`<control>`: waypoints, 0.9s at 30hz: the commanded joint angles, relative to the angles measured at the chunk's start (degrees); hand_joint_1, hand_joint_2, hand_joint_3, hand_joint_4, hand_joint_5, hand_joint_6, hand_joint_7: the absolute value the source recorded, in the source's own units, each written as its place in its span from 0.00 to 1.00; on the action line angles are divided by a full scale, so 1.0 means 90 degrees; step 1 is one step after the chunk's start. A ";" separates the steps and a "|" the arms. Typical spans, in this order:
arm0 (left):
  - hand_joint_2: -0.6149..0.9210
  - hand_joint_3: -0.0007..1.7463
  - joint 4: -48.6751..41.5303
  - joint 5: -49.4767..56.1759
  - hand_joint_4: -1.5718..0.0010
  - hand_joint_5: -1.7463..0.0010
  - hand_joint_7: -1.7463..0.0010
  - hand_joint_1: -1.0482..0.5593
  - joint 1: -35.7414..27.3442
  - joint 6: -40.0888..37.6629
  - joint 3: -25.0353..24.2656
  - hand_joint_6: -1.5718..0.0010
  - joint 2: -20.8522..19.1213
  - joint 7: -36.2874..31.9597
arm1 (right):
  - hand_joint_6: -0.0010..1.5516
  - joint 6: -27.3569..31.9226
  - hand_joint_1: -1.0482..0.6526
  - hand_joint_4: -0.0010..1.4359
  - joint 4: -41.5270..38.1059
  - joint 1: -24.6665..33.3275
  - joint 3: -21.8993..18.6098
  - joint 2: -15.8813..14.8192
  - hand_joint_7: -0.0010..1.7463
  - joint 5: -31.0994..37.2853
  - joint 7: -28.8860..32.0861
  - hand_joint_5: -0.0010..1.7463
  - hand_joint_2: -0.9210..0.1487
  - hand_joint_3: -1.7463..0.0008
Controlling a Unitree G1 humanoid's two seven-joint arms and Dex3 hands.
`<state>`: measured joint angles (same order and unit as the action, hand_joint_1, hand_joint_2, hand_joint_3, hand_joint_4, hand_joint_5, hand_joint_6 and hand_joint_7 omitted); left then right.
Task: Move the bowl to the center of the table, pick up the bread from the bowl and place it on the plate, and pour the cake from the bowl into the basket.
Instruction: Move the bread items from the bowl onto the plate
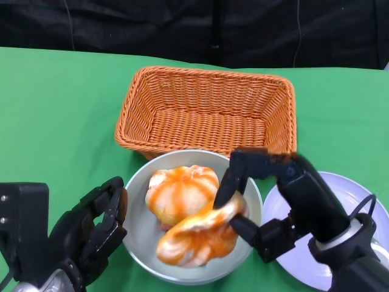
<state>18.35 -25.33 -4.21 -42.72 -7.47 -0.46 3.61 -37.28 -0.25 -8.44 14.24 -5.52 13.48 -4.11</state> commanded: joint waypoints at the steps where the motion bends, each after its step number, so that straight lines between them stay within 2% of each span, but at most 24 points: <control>1: 1.00 0.37 -0.0100 -0.0032 0.94 0.89 1.00 0.26 0.0026 0.0099 -0.0078 0.90 -0.0063 0.0092 | 0.57 -0.0128 0.57 0.72 0.0006 -0.0147 -0.0209 0.0035 0.91 -0.0116 0.0120 1.00 0.73 0.00; 6: 1.00 0.37 -0.0104 -0.0068 0.95 0.89 1.00 0.27 0.0002 0.0108 -0.0158 0.90 0.0015 0.0046 | 0.57 -0.0089 0.57 0.73 0.0022 -0.0233 -0.0401 0.0088 0.91 -0.0141 0.0188 1.00 0.73 0.00; 13: 1.00 0.38 -0.0053 -0.0092 0.95 0.89 1.00 0.26 0.0001 0.0057 -0.0141 0.91 -0.0050 0.0101 | 0.57 -0.0064 0.62 0.73 -0.0158 -0.0660 -0.1112 0.0036 0.91 0.0031 0.0707 1.00 0.71 0.00; 20: 1.00 0.37 0.0035 -0.0092 0.95 0.87 1.00 0.27 -0.0021 0.0052 -0.0111 0.90 -0.0002 0.0045 | 0.57 0.0070 0.60 0.73 -0.0201 -0.0739 -0.1666 -0.0424 0.91 0.0282 0.0865 1.00 0.73 0.00; 27: 1.00 0.37 0.0133 -0.0094 0.96 0.87 1.00 0.26 -0.0080 0.0022 -0.0100 0.91 -0.0011 0.0045 | 0.58 0.0263 0.63 0.73 -0.0094 -0.0511 -0.1981 -0.0669 0.91 0.0366 0.0913 1.00 0.74 0.00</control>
<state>18.79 -25.81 -4.50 -42.61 -8.13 -0.03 3.76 -35.68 -1.99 -13.53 -2.41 -10.38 16.75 3.32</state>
